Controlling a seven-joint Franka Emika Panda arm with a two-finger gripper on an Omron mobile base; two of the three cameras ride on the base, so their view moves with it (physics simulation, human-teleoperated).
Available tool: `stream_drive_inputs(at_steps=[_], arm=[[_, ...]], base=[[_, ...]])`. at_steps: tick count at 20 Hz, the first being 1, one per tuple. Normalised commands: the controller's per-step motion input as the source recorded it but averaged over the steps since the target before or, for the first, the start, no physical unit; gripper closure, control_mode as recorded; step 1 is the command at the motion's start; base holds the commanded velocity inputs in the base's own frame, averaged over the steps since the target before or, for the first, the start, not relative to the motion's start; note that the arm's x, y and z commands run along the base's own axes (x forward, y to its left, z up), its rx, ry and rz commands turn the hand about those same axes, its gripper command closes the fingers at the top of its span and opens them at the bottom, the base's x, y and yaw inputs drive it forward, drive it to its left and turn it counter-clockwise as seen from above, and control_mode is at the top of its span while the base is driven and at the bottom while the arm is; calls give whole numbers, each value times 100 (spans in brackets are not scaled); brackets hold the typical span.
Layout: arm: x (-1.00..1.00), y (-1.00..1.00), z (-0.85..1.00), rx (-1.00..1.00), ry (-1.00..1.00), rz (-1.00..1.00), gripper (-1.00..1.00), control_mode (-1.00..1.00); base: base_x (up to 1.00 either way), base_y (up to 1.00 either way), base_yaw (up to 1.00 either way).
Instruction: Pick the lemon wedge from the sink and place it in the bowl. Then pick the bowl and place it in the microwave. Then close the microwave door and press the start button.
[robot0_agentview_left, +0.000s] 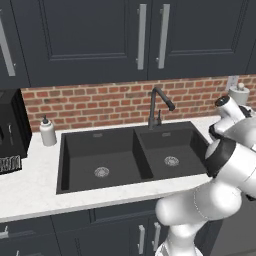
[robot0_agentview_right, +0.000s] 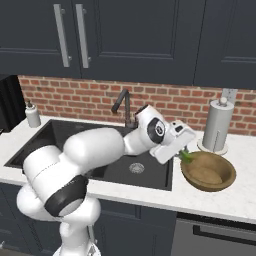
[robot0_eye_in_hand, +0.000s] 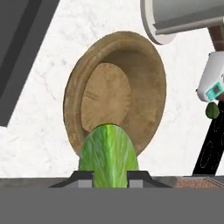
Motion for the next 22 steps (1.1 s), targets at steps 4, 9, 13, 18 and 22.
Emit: stream_drive_inputs(at_steps=[4, 9, 13, 18, 22], arm=[[41, -100, -8, 13, 0, 0, 100, -100], [26, -87, -29, 21, 0, 5, 100, -100], [31, -50, -47, 17, 0, 6, 100, -100], [41, -22, -36, 11, -8, 10, 100, -100], [36, -26, -18, 7, -8, 9, -100, -100]], base=[[0, 0, 0], [0, 0, 0], [0, 0, 0], [0, 0, 0], [0, 0, 0]])
